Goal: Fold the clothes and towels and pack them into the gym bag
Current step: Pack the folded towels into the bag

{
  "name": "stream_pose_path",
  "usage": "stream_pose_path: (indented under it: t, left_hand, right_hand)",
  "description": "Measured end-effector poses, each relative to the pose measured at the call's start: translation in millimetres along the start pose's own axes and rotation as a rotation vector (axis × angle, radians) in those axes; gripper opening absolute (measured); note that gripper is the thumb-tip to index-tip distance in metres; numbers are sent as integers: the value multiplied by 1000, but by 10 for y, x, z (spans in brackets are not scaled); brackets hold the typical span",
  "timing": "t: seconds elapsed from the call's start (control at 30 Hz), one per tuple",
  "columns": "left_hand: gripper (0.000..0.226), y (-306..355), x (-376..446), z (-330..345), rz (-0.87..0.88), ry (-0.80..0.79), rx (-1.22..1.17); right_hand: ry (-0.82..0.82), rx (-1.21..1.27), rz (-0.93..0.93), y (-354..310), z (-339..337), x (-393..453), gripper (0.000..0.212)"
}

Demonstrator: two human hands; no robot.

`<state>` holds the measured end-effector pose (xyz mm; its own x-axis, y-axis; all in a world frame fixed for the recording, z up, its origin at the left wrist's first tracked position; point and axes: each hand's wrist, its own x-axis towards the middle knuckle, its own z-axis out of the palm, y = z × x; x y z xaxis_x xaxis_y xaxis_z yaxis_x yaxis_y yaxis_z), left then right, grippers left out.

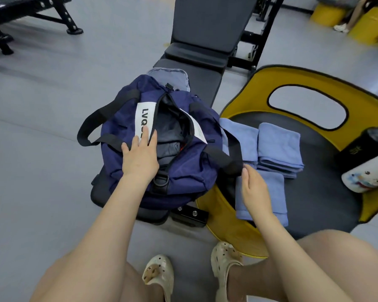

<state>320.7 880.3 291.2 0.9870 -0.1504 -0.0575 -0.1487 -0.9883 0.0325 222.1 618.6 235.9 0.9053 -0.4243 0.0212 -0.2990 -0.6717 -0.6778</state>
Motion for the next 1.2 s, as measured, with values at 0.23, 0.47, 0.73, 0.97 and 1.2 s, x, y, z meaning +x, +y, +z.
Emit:
stream_pose_path:
  t: [0.23, 0.47, 0.73, 0.97, 1.2]
  left_hand:
    - [74, -3, 15, 16, 6, 6, 0]
    - [73, -19, 14, 21, 12, 17, 21]
    - [73, -4, 31, 24, 11, 14, 44]
    - [74, -16, 25, 25, 16, 19, 31]
    - [73, -16, 38, 30, 11, 18, 34]
  right_hand:
    - [-59, -463, 144, 324, 122, -1, 61]
    - [-39, -687, 171, 235, 249, 89, 55]
    - [71, -225, 312, 190, 58, 118, 18]
    - [149, 132, 482, 387, -156, 53, 30]
    - [130, 3, 617, 522, -230, 72, 17]
